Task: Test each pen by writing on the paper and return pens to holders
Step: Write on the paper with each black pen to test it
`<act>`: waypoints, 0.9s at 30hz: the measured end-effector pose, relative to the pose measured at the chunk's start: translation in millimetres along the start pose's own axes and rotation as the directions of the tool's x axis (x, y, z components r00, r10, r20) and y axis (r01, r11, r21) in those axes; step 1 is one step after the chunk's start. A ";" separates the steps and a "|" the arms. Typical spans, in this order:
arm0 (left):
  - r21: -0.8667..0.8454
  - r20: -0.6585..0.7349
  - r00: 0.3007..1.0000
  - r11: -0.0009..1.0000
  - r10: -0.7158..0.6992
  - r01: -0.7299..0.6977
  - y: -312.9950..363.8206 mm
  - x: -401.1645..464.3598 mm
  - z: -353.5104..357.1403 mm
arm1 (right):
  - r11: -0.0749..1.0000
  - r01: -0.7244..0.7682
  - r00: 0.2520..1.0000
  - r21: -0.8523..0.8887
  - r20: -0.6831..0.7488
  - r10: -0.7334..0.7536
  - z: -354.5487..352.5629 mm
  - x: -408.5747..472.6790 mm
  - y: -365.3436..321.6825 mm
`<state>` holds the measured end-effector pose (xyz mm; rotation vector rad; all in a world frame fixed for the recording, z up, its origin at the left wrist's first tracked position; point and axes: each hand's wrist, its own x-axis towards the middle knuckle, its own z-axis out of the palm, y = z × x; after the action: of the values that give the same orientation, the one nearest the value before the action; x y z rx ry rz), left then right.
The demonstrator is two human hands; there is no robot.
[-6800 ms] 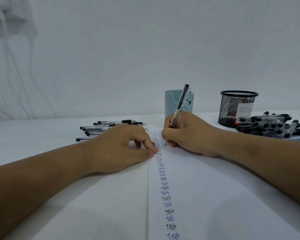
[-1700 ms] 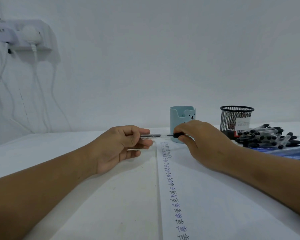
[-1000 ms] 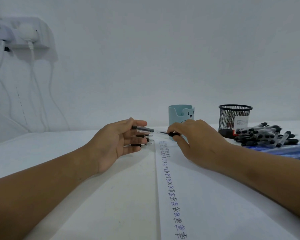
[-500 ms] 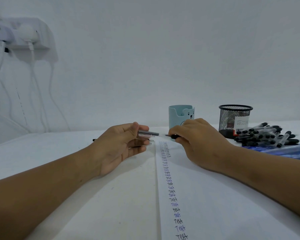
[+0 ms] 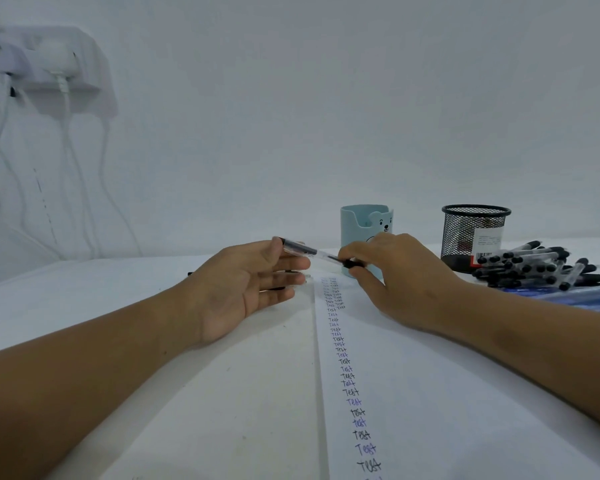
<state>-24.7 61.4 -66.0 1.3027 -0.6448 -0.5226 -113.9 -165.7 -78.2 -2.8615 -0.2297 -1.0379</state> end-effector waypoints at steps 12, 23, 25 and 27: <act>0.047 0.064 0.998 0.999 -0.026 0.023 2.4 -3.4 -4.8 | 0.989 0.096 0.995 -0.112 0.015 -0.095 -3.5 -1.7 -0.1; 0.843 0.265 0.950 0.439 0.163 -0.311 -15.3 -3.8 -2.9 | 0.606 -0.379 0.904 0.700 0.140 0.404 2.1 2.6 -20.2; 0.863 0.293 0.945 0.386 0.146 -0.327 -16.1 -2.8 -1.5 | 0.464 -0.440 0.876 0.769 0.254 0.410 -0.6 4.2 -20.5; 0.851 0.263 0.953 0.431 0.148 -0.301 -15.9 -1.9 -0.8 | 0.364 -0.501 0.844 0.785 0.352 0.404 -4.4 4.9 -18.9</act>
<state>-25.4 60.2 -82.0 2.1389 -1.3189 0.0086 -116.2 -147.1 -71.0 -1.8356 0.0596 -0.4299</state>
